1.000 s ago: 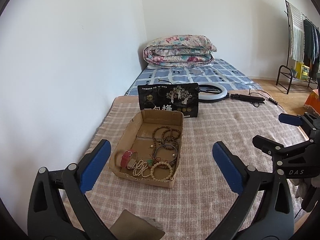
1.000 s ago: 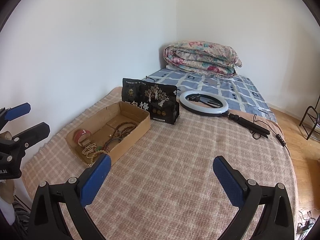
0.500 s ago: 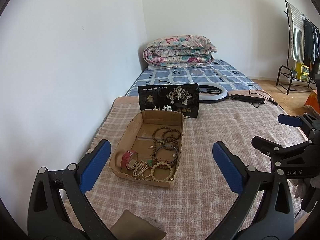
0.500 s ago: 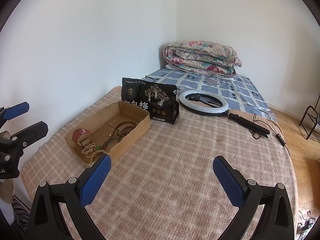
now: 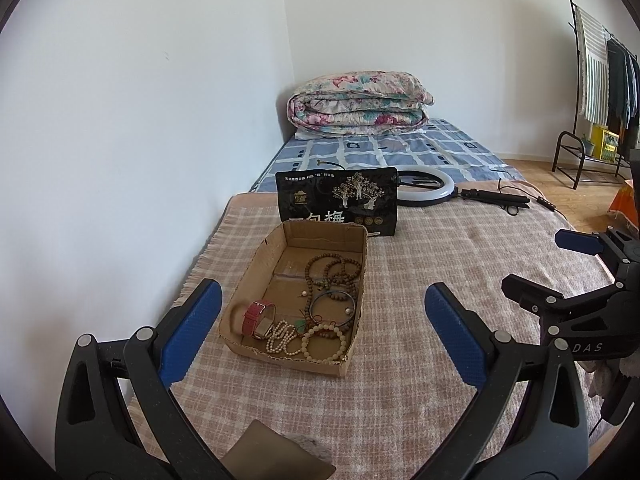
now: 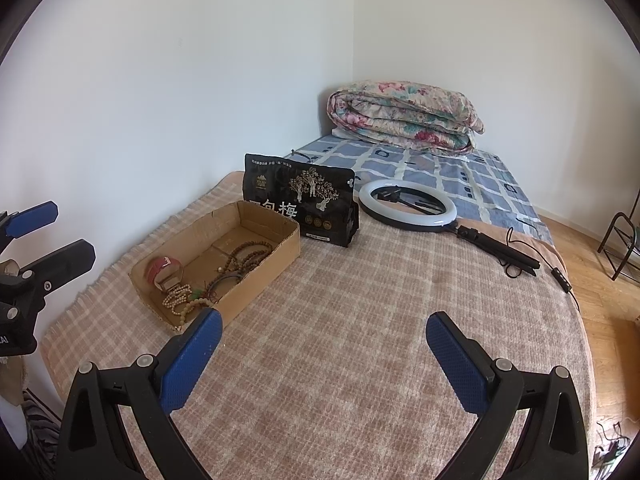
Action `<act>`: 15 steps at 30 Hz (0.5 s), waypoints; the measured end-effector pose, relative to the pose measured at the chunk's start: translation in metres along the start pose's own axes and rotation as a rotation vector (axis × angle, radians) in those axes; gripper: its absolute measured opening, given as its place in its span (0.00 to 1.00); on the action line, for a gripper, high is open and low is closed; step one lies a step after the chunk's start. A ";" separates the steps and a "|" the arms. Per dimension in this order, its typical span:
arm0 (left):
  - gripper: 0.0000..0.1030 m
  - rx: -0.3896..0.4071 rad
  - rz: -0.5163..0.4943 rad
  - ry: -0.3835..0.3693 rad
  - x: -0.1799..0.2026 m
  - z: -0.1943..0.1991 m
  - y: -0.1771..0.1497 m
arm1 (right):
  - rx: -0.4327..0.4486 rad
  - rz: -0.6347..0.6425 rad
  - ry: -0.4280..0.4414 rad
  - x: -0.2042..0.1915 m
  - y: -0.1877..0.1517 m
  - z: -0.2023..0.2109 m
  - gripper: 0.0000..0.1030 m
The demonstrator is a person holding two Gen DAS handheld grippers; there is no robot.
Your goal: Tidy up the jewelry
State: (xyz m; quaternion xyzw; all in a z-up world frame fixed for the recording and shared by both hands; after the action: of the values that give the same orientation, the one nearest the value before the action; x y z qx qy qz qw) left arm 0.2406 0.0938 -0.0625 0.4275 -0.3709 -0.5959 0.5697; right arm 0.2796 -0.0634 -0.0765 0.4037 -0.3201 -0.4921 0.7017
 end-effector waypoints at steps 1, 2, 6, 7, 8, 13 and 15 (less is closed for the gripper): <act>1.00 0.000 0.000 0.000 -0.001 0.000 0.000 | 0.000 0.001 0.001 0.001 0.000 0.000 1.00; 1.00 -0.001 -0.001 -0.001 -0.001 0.000 0.000 | 0.000 0.001 0.000 0.001 0.000 0.000 1.00; 1.00 -0.002 0.000 -0.001 0.000 0.000 0.000 | -0.001 -0.001 0.000 0.001 -0.001 0.000 1.00; 1.00 -0.002 0.000 -0.001 -0.001 0.001 0.000 | 0.000 0.001 0.000 0.000 -0.001 0.000 1.00; 1.00 -0.001 0.000 0.001 -0.001 0.001 0.000 | 0.000 0.001 0.000 0.001 -0.001 0.000 1.00; 1.00 -0.001 0.000 0.000 0.000 0.000 0.000 | -0.002 0.002 0.001 0.000 -0.001 0.000 1.00; 1.00 0.000 -0.001 0.000 0.000 0.000 0.000 | -0.002 0.002 0.000 -0.001 0.000 -0.001 1.00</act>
State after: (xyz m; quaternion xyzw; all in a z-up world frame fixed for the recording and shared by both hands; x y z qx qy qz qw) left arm 0.2402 0.0939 -0.0622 0.4276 -0.3707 -0.5961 0.5696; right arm 0.2798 -0.0623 -0.0773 0.4026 -0.3203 -0.4916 0.7026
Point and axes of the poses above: each gripper's, at about its wrist camera, not at the fingertips, and z roughly against the way its jaws point, x to its right, y to its top, the point moved 6 cm from there along -z, roughly the way its jaws point, and after that the axes turned 12 degrees about x, right-handed, at the moved point
